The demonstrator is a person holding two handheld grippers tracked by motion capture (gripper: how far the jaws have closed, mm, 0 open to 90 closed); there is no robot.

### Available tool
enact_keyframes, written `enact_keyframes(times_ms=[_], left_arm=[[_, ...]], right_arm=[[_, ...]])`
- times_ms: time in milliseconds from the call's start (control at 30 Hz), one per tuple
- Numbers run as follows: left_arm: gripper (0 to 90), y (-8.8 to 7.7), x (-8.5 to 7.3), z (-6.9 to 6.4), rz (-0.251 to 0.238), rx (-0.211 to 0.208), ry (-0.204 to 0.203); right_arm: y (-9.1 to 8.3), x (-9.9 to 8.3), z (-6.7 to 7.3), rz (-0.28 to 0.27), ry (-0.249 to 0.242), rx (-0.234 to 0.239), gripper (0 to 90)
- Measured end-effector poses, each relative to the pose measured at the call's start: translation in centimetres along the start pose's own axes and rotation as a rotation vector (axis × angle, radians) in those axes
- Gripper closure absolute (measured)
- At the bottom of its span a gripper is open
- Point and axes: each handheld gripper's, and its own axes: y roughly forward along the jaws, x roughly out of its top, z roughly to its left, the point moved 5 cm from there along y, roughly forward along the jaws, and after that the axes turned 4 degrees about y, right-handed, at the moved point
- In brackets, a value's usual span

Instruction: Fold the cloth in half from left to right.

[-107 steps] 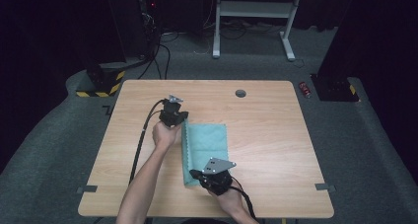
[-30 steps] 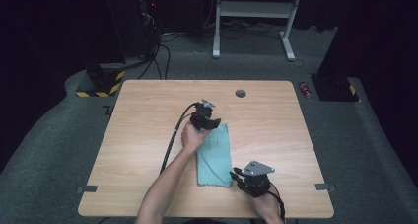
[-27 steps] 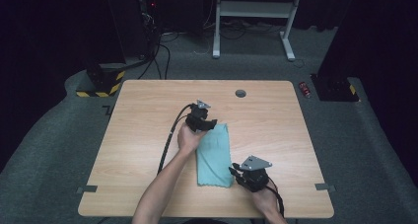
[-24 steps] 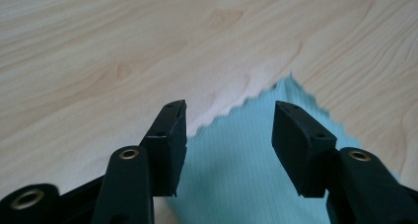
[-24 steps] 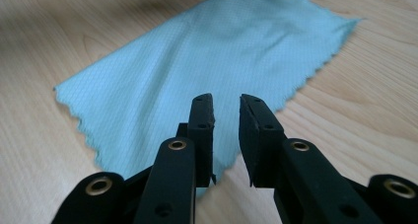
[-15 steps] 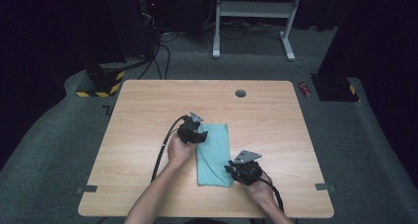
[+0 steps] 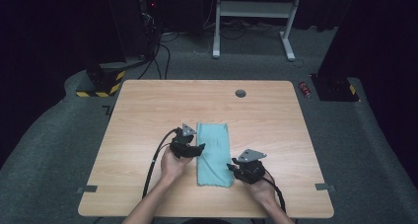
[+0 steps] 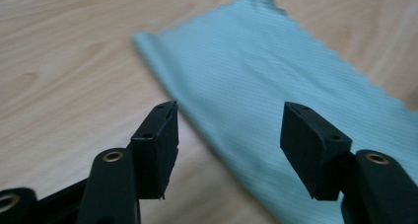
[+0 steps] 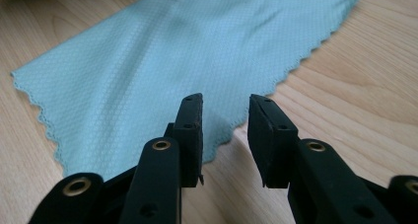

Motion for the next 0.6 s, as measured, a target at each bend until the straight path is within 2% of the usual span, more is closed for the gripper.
enact_keyframes(times_ms=[100,167,267,333,367,500,600], left_arm=[[37.5,0.0,-0.5,-1.6,0.023,-0.026,0.035],[37.3,-0.2,-1.3,-2.3,0.043,-0.026,0.052],[37.7,-0.9,-2.8,-2.9,0.052,-0.019,0.055],[38.3,-1.4,-4.0,-3.1,0.064,-0.011,0.055],[38.3,-1.7,-4.4,-3.1,0.049,-0.012,0.049],[39.4,-3.0,-5.4,-3.0,0.052,-0.003,0.037],[38.9,-3.7,-5.4,-3.7,0.016,-0.044,0.004]], right_arm=[[0.3,0.2,0.3,-0.004,-0.007,0.006,66.4],[0.4,0.3,0.4,-0.001,-0.009,0.004,65.8],[0.7,0.1,0.1,0.014,-0.003,0.006,65.3],[0.9,0.0,0.0,0.022,-0.003,0.005,65.2],[0.9,0.0,0.0,0.022,0.0,0.007,65.1],[0.9,0.0,-0.1,0.023,-0.004,0.007,64.9],[0.9,0.0,-0.1,0.027,-0.003,0.01,64.6]])
